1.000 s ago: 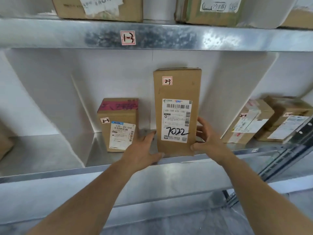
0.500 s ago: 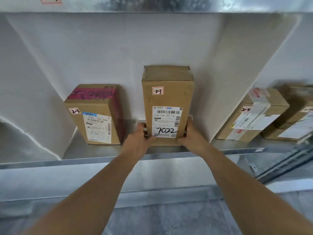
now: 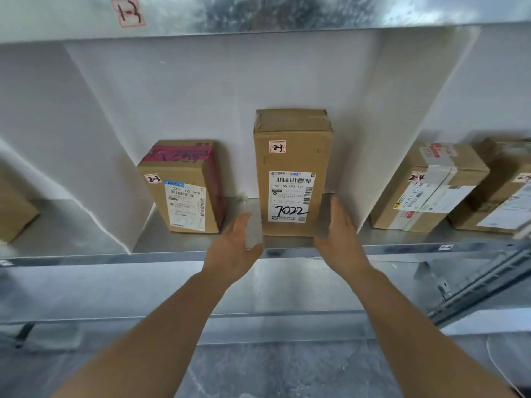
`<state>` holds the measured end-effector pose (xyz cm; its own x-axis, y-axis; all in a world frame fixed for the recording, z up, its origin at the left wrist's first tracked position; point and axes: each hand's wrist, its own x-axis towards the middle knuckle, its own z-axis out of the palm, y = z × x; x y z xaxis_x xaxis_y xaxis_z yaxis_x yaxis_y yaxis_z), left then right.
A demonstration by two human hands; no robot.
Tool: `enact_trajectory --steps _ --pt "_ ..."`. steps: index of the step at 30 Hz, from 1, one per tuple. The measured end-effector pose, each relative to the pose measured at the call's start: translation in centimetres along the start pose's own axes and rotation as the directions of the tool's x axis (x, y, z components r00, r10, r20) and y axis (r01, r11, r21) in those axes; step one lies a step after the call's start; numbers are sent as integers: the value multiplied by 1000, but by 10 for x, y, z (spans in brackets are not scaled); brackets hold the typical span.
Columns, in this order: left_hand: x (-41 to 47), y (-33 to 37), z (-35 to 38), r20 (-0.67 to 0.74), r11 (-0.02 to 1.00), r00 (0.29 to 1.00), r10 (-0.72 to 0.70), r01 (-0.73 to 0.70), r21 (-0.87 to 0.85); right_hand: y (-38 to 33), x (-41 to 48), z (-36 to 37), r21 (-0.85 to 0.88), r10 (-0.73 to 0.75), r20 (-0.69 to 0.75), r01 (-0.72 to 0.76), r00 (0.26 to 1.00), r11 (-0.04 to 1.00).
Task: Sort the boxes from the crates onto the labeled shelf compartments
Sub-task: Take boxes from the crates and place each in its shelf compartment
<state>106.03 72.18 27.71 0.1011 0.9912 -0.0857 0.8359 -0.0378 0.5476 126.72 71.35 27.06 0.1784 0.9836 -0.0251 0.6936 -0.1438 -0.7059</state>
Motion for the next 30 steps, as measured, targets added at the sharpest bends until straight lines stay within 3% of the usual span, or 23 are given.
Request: enact_trajectory --steps 6,12,18,25,30 --pt "-57 -30 -23 -80 990 995 65 -54 131 -28 -65 22 -191 -131 -81 114 988 975" --pt "-114 -93 -61 -176 973 984 36 5 230 -95 -112 70 -371 -201 74 214 977 904" --pt "-176 -170 -100 -266 961 962 -67 134 243 -169 -158 133 -378 -281 254 362 926 852" --pt "-259 -268 -147 -371 930 906 -202 297 218 -255 -217 216 -372 -436 397 576 808 728" --pt "-324 -333 -174 -438 874 828 -352 458 164 -310 -259 276 -290 -541 541 747 644 598"
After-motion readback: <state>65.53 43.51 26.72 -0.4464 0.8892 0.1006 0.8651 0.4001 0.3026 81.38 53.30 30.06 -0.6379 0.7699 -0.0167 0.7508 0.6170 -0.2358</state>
